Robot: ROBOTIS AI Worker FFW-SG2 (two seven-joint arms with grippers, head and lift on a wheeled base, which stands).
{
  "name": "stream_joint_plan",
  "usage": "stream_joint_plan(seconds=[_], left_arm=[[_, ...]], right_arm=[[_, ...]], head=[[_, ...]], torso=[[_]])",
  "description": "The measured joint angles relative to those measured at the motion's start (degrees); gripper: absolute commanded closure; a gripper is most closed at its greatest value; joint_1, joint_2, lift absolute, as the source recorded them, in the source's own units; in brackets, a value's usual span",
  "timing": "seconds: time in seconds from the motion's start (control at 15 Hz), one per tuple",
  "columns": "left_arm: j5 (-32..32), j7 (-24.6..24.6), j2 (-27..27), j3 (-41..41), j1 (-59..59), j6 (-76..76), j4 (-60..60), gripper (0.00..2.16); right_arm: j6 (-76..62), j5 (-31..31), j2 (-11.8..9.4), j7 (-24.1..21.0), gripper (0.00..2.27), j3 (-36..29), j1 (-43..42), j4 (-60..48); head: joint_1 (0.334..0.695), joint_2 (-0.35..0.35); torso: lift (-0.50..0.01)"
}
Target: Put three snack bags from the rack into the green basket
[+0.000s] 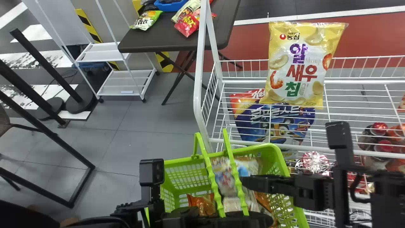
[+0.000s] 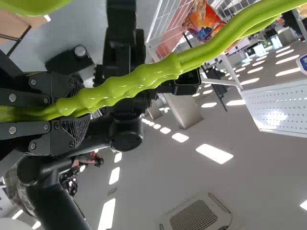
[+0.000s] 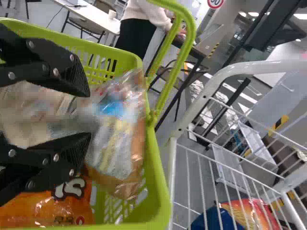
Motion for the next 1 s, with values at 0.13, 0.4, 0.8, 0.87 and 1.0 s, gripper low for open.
stream_joint_plan(seconds=[0.13, 0.4, 0.8, 0.87, 1.0], left_arm=[[0.3, 0.0, 0.0, 0.5, 0.0, 0.0, 0.0, 2.15], [0.3, 0.0, 0.0, 0.6, 0.0, -0.1, 0.0, 2.15], [0.2, 0.0, 0.0, 0.6, 0.0, -0.2, 0.1, 2.15], [0.2, 0.0, 0.0, 0.6, 0.0, -0.2, 0.2, 2.15], [0.1, 0.0, 0.0, 0.6, 0.0, -0.2, 0.2, 2.15]], right_arm=[[1.9, -2.9, 0.0, 0.1, 0.04, -3.3, -0.4, 0.2], [2.1, -2.8, -0.3, 0.7, 0.04, -11.2, -1.4, 0.5], [-6.6, 7.4, -4.8, 0.2, 0.04, -20.2, -3.1, 0.5], [-8.7, 9.7, -5.4, -0.1, 0.04, -21.2, -3.1, 0.6], [-13.9, 14.4, -6.6, -1.1, 0.05, -22.5, -3.1, 1.8]], head=[[0.695, 0.223], [0.695, 0.114], [0.695, -0.122], [0.695, -0.178], [0.695, -0.232]], torso=[[0.000], [0.000], [0.000], [0.000], [0.000]])
